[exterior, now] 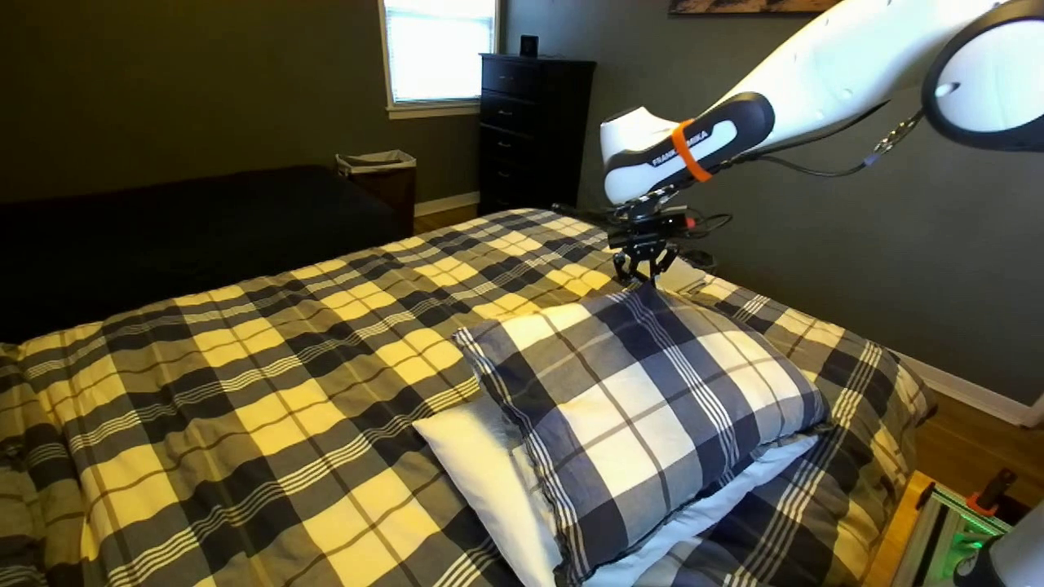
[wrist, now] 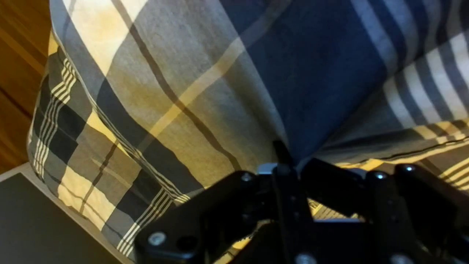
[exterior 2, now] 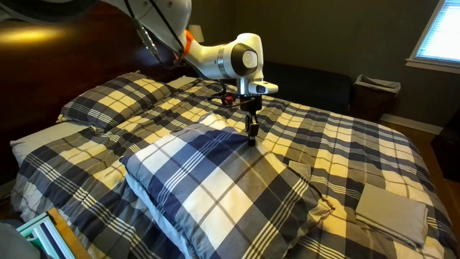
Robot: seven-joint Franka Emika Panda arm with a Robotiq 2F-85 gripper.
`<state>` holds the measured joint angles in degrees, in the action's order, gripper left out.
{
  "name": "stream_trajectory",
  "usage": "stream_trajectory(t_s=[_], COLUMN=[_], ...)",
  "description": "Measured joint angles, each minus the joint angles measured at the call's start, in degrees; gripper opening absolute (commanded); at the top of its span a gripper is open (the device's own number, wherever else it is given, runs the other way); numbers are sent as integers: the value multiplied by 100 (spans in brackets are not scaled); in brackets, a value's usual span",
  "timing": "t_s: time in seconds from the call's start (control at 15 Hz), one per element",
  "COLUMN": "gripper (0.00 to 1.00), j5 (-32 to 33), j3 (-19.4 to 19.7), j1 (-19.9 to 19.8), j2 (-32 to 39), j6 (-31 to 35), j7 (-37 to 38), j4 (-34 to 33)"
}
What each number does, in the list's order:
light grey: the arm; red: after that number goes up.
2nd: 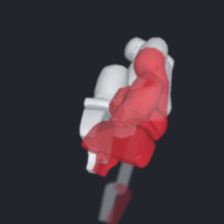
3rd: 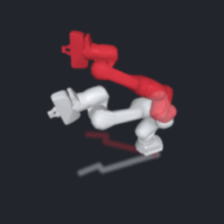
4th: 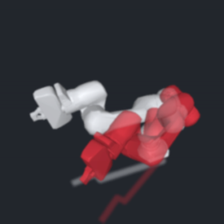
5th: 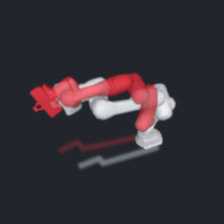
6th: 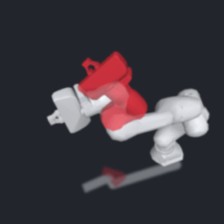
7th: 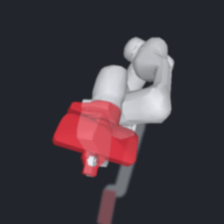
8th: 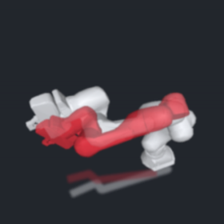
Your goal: Move the checked pillow to the right, remove the black remote from the white pillow and put it on the bed
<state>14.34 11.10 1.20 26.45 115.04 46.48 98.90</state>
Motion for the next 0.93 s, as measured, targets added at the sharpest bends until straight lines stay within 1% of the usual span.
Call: stream_trajectory(t_s=[0.27, 0.47, 0.8, 0.87, 0.93], gripper=[1, 1, 1, 4, 4], j5=[1, 194, 244, 236, 178], j3=[24, 72, 77, 77, 75], j1=[-142, -202, -380, -431, -487], j2=[-825, -1316, -2152, -2327, -2479], j6=[360, 774, 1290, 1364, 1403], j7=[0, 16, -54, -92, -183], j4=[657, 1114, 1801, 1922, 2015])
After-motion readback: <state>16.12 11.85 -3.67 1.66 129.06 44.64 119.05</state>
